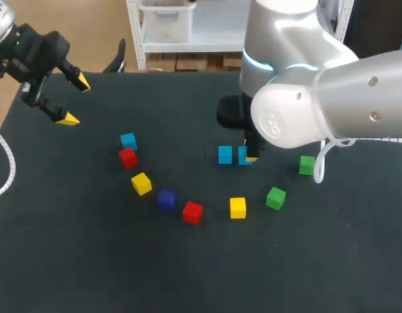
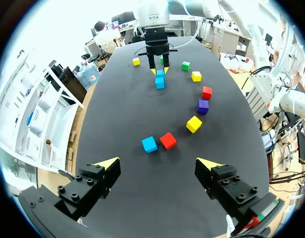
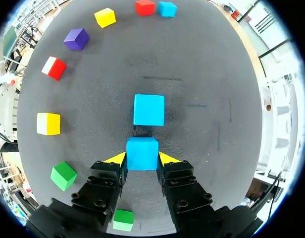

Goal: Place the blue cubes, place green cubes on the blue cubes, place the yellow cubes on the green cubes, then place the red cubes on the yellow cubes, and place purple cube on the red cubes.

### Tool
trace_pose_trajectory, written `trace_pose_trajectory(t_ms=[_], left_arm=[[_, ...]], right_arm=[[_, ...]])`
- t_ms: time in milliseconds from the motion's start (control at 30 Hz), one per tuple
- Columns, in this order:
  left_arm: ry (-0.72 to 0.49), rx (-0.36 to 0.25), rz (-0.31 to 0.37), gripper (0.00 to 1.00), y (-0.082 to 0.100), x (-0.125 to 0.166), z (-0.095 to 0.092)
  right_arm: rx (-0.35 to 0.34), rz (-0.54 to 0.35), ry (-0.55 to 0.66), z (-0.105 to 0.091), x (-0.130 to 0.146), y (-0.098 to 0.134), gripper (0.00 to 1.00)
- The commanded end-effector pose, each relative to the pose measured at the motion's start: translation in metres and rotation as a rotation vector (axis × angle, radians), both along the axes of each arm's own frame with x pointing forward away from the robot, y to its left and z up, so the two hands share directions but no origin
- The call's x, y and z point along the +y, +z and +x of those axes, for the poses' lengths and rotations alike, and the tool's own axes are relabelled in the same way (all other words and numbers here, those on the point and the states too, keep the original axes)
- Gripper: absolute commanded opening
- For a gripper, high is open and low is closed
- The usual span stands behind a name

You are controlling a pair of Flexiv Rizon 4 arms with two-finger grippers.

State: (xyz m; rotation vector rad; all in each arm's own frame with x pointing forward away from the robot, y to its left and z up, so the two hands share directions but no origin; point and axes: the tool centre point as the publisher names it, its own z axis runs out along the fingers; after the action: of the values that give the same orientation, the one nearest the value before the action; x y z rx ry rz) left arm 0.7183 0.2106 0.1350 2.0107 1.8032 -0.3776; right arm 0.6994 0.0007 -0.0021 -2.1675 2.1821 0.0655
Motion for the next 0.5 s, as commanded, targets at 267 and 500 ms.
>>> trace_pose_trajectory(t_ms=[267, 500], left_arm=[[-0.002, -0.002, -0.001, 1.0, -0.0003, 0.0006, -0.0004], [-0.002, -0.002, -0.001, 1.0, -0.0003, 0.0006, -0.0004]], right_arm=[[0.001, 0.002, -0.002, 0.0033, -0.0008, 0.0, 0.0], [0.005, 0.003, 0.0, 0.0035, -0.0013, -0.0005, 0.08]])
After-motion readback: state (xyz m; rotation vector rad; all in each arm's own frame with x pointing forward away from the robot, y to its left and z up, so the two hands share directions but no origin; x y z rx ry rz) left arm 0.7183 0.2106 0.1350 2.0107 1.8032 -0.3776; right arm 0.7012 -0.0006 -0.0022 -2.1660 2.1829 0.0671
